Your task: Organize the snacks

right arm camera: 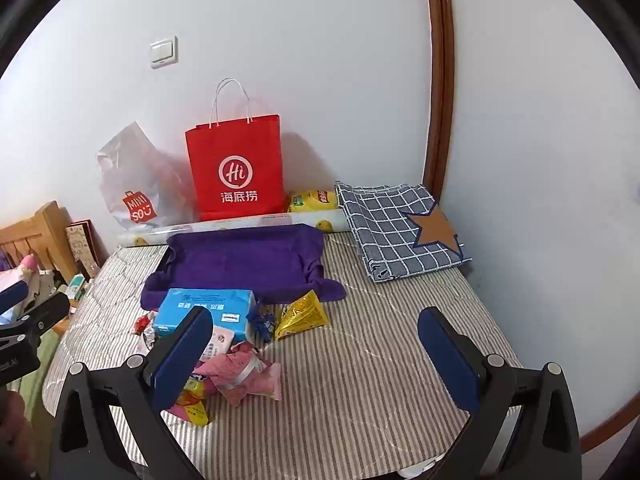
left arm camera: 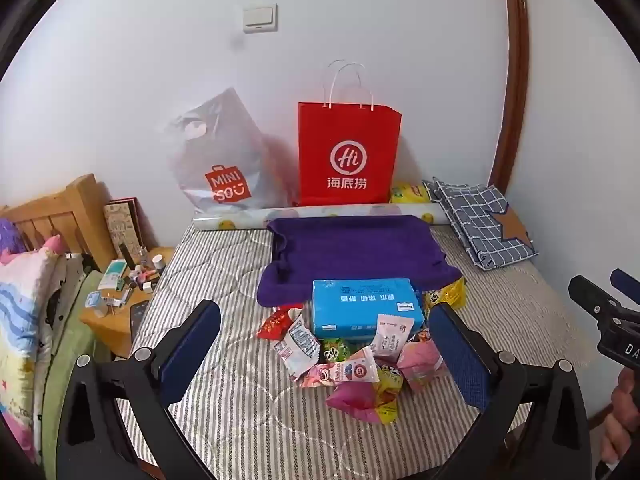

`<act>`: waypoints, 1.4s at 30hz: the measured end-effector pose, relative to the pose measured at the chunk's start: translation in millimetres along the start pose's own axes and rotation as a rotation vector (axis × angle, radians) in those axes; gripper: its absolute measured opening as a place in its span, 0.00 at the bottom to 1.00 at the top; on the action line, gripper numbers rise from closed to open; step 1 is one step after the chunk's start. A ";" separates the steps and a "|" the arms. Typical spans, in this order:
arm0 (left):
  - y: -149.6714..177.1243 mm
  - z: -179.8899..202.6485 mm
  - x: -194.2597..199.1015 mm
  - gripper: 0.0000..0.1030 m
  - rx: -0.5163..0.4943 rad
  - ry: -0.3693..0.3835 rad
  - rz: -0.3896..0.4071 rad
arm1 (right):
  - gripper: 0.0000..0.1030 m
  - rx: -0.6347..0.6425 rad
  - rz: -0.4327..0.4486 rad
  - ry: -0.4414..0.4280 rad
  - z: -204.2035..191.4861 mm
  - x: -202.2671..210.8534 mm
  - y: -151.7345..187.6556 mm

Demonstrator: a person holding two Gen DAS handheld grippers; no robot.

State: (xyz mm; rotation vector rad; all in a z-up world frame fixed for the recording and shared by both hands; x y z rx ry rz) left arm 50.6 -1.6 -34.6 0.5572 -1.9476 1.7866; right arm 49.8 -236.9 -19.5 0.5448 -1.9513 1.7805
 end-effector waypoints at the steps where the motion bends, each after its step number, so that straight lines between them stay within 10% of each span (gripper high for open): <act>1: 0.0 1.2 -0.1 1.00 -0.003 -0.001 0.001 | 1.00 -0.001 0.002 0.001 0.6 1.5 0.5; 42: 3.5 -0.7 6.4 1.00 0.045 0.039 0.007 | 1.00 -0.010 0.014 -0.046 -9.5 15.4 -1.6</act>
Point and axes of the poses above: each gripper's, at about its wrist camera, not at the fingertips, and x roughly against the way its jaws point, z to its right, y to its underside, the point moved 6 cm from there along -x, roughly the way its jaws point, and after that the axes turned 4 degrees about -x, right-handed, at the moved point
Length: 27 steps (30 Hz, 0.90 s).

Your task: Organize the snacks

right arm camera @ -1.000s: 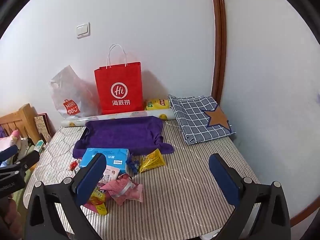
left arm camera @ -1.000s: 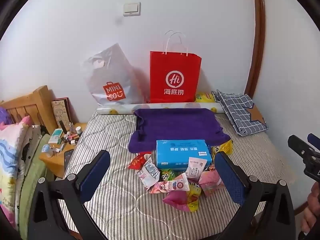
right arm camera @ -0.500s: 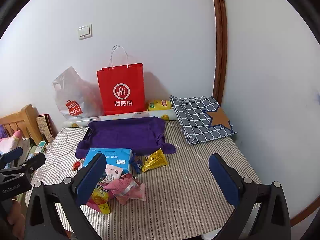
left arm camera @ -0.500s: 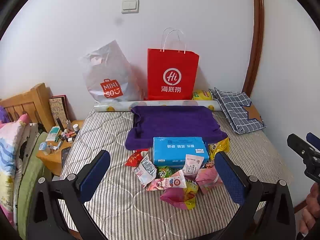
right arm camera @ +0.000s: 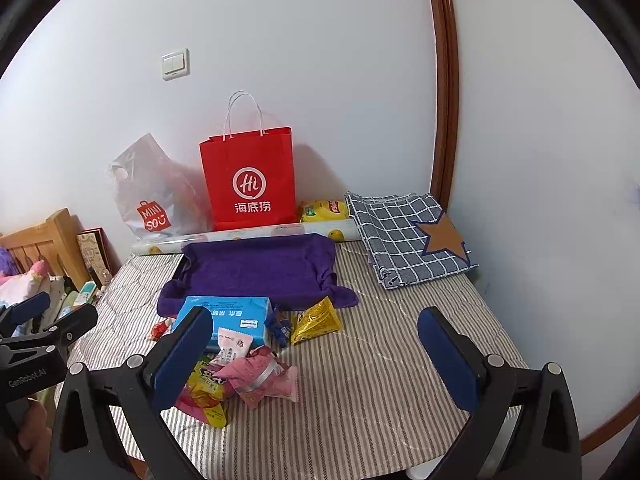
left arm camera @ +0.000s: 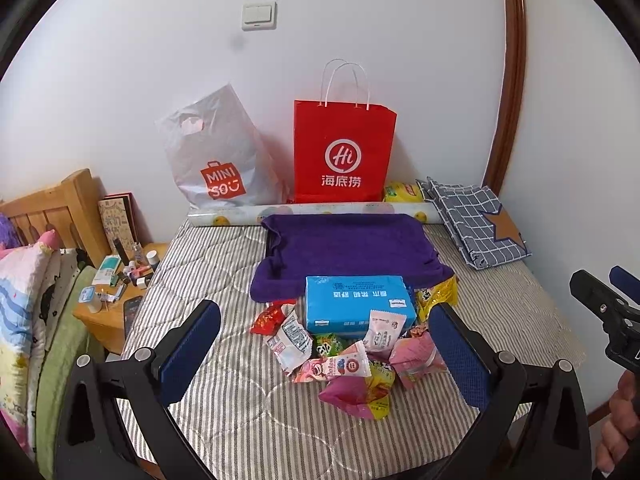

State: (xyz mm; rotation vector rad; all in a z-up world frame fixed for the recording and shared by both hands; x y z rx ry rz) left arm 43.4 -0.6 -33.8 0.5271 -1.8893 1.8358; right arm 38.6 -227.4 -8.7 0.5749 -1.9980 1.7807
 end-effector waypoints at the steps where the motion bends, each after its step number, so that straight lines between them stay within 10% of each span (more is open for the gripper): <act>1: -0.1 -0.2 0.2 1.00 0.001 -0.001 0.000 | 1.00 0.003 0.001 0.002 -0.4 -0.1 0.2; 27: -2.0 3.7 2.1 1.00 -0.014 0.004 0.000 | 1.00 -0.010 -0.008 -0.013 -2.2 -3.4 2.2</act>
Point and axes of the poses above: each gripper's, at about its wrist camera, not at the fingertips, and x roughly against the way its jaws point, z to its right, y to its underside, the point moved 6 cm from there along -x, roughly the way its jaws point, and after that the axes turned 4 degrees about -x, right-handed, at the moved point
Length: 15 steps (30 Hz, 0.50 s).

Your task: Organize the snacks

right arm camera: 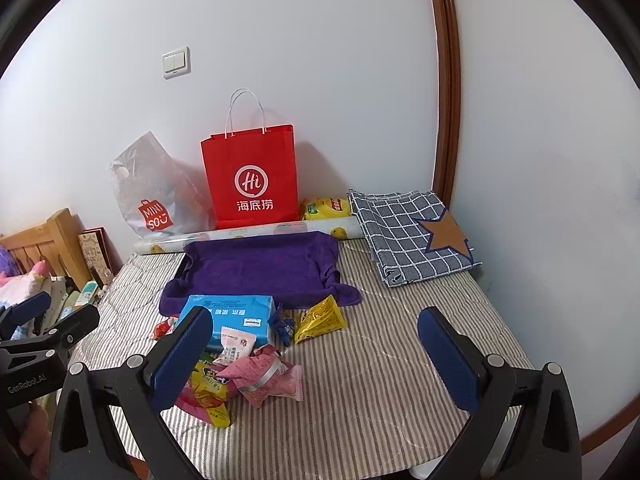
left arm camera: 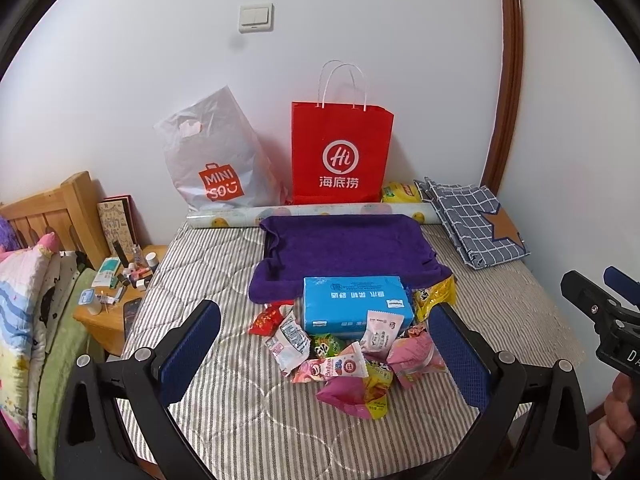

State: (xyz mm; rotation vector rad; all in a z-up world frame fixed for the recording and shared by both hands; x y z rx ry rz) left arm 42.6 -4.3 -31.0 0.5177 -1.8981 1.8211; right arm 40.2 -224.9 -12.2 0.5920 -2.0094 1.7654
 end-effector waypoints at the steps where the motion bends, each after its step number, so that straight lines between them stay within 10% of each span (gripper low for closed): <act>1: 0.0 0.5 0.0 1.00 -0.001 0.000 0.001 | 1.00 0.002 0.000 0.003 0.5 -0.2 0.0; 15: 0.5 4.3 2.5 1.00 -0.008 0.007 0.007 | 1.00 -0.001 -0.007 -0.012 -2.0 -0.6 3.3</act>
Point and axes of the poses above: each gripper's, at about its wrist camera, not at the fingertips, and x roughly against the way its jaws point, z to its right, y to its underside, the point moved 6 cm from there along -x, roughly the way its jaws point, and after that the axes turned 4 degrees about -x, right-handed, at the moved point
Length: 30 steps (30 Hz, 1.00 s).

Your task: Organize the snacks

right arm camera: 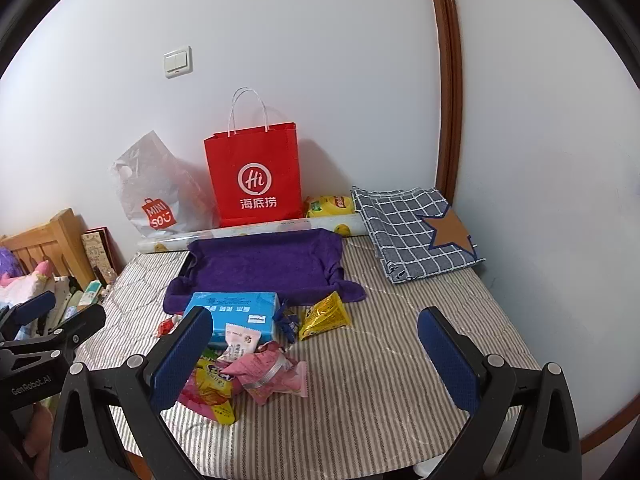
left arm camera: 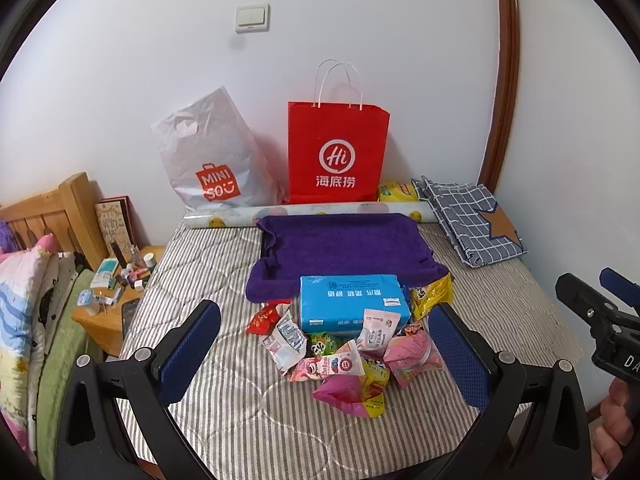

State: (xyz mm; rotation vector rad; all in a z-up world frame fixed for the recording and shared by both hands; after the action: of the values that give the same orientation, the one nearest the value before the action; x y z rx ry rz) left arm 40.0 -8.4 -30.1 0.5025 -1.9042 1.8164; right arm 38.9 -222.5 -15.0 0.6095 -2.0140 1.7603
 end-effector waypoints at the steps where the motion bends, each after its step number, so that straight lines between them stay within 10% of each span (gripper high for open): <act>1: -0.4 0.2 0.8 1.00 -0.001 0.000 0.006 | 1.00 0.005 0.001 0.004 -0.6 0.1 -0.2; 30: 27.3 -17.9 -54.6 1.00 0.034 0.007 -0.111 | 1.00 -0.004 -0.133 0.023 6.3 -62.8 44.0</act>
State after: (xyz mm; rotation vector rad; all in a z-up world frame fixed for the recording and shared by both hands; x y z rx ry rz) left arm 71.5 8.5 -82.8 0.6008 -1.8062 1.7796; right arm 66.1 -219.6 -87.0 0.7017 -1.9150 1.6774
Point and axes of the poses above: each gripper's, at about its wrist camera, not at the fingertips, and x roughly against the way its jaws point, z to its right, y to its underside, the point moved 6 cm from there along -x, roughly the way its jaws point, and after that the axes turned 4 degrees about -x, right-handed, at the moved point
